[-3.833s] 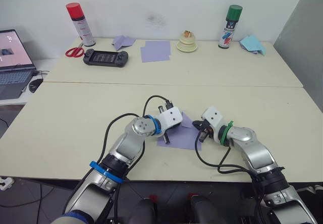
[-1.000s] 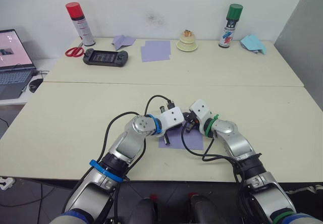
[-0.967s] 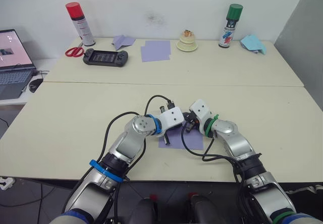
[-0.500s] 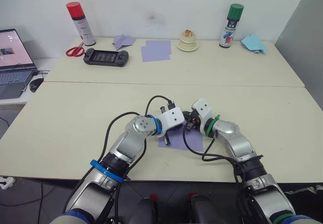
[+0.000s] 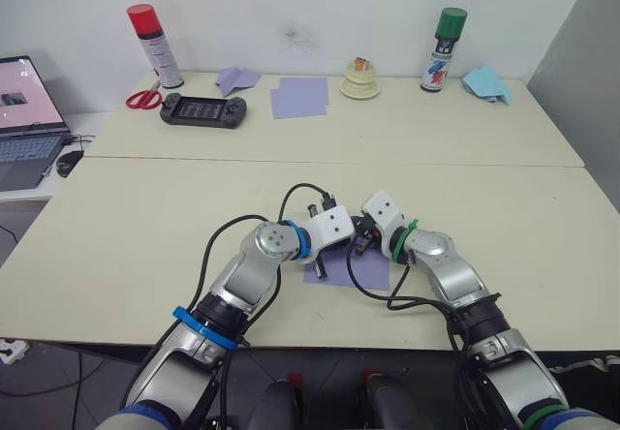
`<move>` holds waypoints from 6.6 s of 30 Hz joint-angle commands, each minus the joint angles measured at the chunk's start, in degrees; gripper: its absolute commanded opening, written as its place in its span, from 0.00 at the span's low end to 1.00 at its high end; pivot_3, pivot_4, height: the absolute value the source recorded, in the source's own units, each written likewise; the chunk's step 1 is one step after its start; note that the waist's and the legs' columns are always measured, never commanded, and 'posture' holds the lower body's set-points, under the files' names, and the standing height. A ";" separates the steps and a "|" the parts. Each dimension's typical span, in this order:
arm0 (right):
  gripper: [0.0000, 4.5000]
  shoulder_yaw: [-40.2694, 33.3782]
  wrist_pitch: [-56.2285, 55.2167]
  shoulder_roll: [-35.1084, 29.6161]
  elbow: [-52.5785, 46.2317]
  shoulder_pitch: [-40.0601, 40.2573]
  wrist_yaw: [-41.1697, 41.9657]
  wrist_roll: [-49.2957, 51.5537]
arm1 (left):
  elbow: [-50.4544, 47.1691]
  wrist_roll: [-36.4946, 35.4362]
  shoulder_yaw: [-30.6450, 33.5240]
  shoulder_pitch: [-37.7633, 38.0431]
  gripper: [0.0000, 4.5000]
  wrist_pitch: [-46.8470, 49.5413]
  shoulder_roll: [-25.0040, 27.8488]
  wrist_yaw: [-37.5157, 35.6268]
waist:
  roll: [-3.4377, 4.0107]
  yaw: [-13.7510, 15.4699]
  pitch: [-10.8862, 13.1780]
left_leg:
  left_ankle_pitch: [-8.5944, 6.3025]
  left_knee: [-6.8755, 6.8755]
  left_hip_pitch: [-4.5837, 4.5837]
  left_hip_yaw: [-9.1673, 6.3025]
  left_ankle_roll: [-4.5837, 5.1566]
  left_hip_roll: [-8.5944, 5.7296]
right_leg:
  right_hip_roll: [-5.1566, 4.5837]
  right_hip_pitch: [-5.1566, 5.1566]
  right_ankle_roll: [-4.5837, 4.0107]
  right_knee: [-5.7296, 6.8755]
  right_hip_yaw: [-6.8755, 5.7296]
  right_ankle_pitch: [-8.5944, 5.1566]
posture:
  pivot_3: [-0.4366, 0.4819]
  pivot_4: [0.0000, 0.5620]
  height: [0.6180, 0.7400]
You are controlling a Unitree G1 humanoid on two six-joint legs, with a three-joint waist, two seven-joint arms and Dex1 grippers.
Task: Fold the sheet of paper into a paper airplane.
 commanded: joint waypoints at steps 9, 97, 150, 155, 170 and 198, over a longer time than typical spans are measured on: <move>0.00 0.72 0.86 -0.90 1.30 -0.21 -0.11 -1.43 | -1.35 -0.81 -0.46 -0.55 0.15 -2.77 -0.08 -0.92 | 0.00 0.01 0.00 | 0.00 0.01 0.01 0.00 0.00 0.00 | 0.00 0.01 0.00 0.00 0.00 0.00 | 0.48 0.27 1.00; 0.00 1.01 0.21 -0.16 0.95 0.84 -0.05 -1.80 | 16.72 -14.57 8.37 -1.01 0.01 -2.87 1.55 -6.40 | 0.04 -0.06 -0.06 | 0.01 0.03 0.10 0.00 0.01 0.01 | 0.00 0.08 -0.01 0.04 0.00 0.01 | 0.48 0.27 1.00; 0.00 -4.96 -6.44 3.50 -0.92 1.27 -6.98 2.20 | 18.00 -13.02 6.88 -1.06 0.01 -5.47 1.17 -6.51 | 0.18 0.05 -0.31 | 0.00 0.00 0.33 -0.02 0.02 -0.01 | 0.00 0.35 0.20 -0.03 -0.01 -0.12 | 0.48 0.27 1.00; 0.00 -3.22 -6.44 3.88 -0.07 0.89 -6.14 1.15 | 18.09 -12.95 6.87 -1.23 0.01 -5.51 1.11 -6.37 | 0.18 0.06 -0.31 | 0.00 0.00 0.33 -0.02 0.02 -0.01 | 0.00 0.35 0.21 -0.03 -0.01 -0.12 | 0.48 0.27 1.00; 0.00 1.54 -2.13 1.74 1.58 1.84 -5.37 -4.20 | 16.52 -15.77 9.32 -2.16 0.01 -5.72 0.50 -7.14 | 0.18 0.09 -0.31 | 0.00 0.00 0.34 -0.03 0.01 -0.01 | 0.00 0.36 0.25 -0.03 -0.02 -0.14 | 0.48 0.27 1.00; 0.00 1.80 -1.46 1.87 1.58 2.48 -5.40 -3.99 | 30.21 -15.71 11.86 -11.24 0.01 -10.49 -3.87 -9.52 | 0.17 0.00 -0.30 | 0.00 0.01 0.04 -0.01 0.02 -0.03 | 0.01 0.04 0.05 -0.03 -0.01 -0.03 | 0.48 0.27 1.00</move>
